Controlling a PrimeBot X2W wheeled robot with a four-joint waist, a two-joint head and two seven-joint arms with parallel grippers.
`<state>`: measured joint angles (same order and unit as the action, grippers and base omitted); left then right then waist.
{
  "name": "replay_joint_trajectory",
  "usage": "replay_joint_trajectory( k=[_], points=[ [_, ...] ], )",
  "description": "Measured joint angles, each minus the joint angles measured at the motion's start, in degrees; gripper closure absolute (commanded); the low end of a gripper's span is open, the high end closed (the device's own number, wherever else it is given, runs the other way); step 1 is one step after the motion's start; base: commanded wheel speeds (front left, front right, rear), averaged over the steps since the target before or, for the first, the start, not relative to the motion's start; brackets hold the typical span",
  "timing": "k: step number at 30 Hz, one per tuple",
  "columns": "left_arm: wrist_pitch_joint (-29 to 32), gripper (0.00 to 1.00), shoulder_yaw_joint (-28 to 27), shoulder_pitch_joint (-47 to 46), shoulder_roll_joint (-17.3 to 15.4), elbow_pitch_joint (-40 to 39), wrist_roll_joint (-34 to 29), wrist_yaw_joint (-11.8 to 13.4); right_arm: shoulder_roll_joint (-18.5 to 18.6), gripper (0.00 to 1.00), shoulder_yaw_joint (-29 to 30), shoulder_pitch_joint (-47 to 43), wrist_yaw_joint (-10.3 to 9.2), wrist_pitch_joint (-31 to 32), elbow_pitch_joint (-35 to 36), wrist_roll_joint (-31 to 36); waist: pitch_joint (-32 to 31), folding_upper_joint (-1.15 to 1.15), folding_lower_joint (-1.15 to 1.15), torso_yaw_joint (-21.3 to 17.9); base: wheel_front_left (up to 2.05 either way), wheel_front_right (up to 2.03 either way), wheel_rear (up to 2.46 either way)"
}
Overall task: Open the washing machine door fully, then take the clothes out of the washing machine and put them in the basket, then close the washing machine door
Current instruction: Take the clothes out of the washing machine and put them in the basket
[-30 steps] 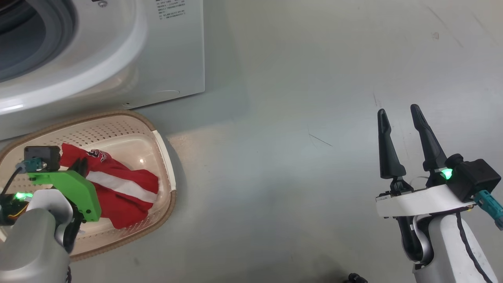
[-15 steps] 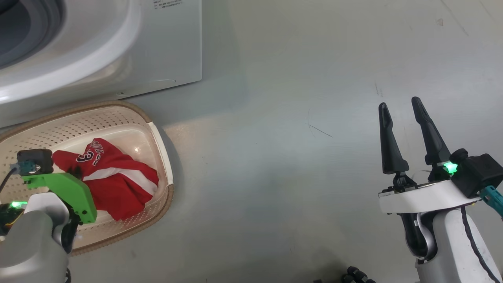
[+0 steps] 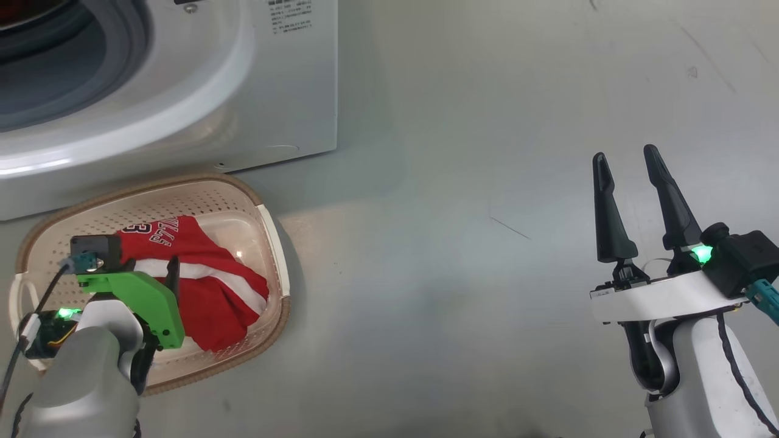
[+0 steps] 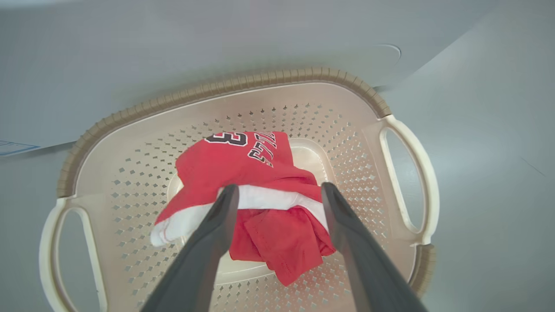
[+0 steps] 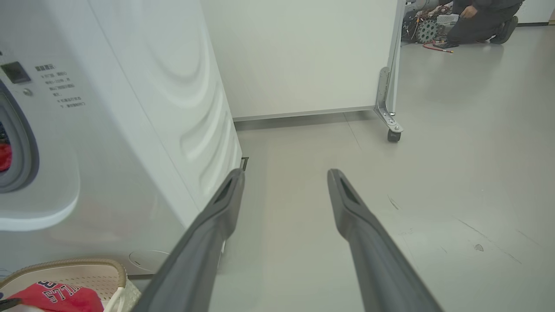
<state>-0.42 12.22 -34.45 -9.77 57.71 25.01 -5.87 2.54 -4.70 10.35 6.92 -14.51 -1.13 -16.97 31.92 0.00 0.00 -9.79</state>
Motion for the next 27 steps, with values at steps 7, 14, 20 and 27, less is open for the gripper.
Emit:
replay_joint_trajectory(
  k=[7, 14, 20, 27],
  points=[
    [-4.3, 0.00, 1.0, 0.1, 1.4, 0.2, -0.5, -0.5, 0.0, 0.00, 0.4, 0.0, 0.00, 0.0, -1.6, 0.0, -4.1, 0.00, 0.00, 1.8, 0.00, 0.00, 0.00],
    [-11.0, 0.00, 0.9, 2.3, 3.3, -0.6, -0.3, -0.8, 0.0, 0.00, 1.6, -0.8, 0.01, 0.0, -3.1, 0.0, -9.6, 0.00, 0.00, 4.5, 0.00, 0.00, 0.00],
    [-12.9, 0.00, 1.8, 4.9, 4.4, -2.0, -0.3, -1.0, 0.0, 0.00, 2.1, -3.3, 0.02, 0.0, -4.3, -0.1, -14.1, 0.00, 0.00, 7.0, 0.00, 0.00, 0.00],
    [-13.8, 0.00, 2.8, 7.6, 4.7, -5.5, -0.3, -1.1, 0.0, 0.00, 2.3, -6.1, 0.04, 0.0, -5.0, -0.1, -19.2, 0.00, 0.00, 10.2, 0.00, 0.00, 0.00]
  ],
)
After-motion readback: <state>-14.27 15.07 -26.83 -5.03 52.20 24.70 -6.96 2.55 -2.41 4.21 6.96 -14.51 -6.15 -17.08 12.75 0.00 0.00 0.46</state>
